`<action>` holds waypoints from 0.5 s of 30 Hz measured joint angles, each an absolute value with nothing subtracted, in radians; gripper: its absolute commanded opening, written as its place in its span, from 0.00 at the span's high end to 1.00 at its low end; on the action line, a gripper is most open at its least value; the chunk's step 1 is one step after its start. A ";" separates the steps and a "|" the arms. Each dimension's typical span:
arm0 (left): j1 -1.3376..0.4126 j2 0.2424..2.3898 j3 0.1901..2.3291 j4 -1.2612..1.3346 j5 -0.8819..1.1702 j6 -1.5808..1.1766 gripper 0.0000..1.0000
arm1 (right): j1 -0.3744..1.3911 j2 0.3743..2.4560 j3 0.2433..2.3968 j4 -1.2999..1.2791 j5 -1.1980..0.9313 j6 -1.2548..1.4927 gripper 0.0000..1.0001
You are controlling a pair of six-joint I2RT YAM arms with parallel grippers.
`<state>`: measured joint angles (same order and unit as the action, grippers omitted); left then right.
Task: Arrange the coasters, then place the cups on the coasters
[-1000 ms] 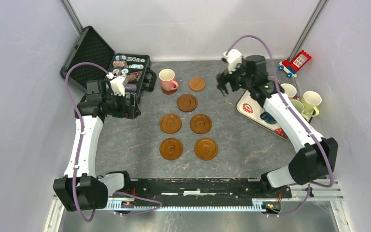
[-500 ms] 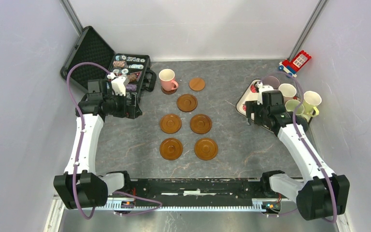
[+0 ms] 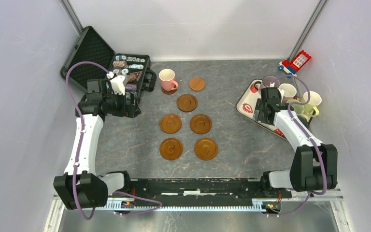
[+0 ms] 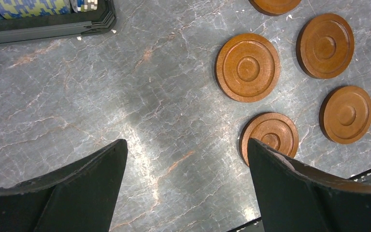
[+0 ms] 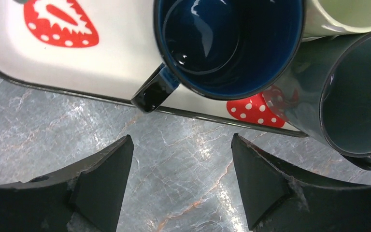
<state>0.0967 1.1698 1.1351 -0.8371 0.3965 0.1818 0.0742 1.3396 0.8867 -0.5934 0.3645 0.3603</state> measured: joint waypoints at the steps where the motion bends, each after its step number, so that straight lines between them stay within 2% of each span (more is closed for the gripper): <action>1: 0.097 1.168 1.135 -0.836 0.393 0.182 0.00 | 0.069 1.345 0.886 -0.591 0.369 0.368 0.17; 5: 0.097 1.148 1.129 -0.831 0.378 0.181 0.00 | 0.056 1.358 0.886 -0.565 0.390 0.395 0.11; 8: 0.097 1.141 1.125 -0.829 0.371 0.181 0.00 | 0.051 1.375 0.886 -0.532 0.397 0.408 0.10; 15: 0.097 1.146 1.124 -0.828 0.366 0.181 0.00 | 0.041 1.427 0.891 -0.471 0.403 0.419 0.18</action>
<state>0.0967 1.1458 1.1244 -0.8276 0.3664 0.1806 0.0406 1.4273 0.8913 -0.4709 0.4026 0.4191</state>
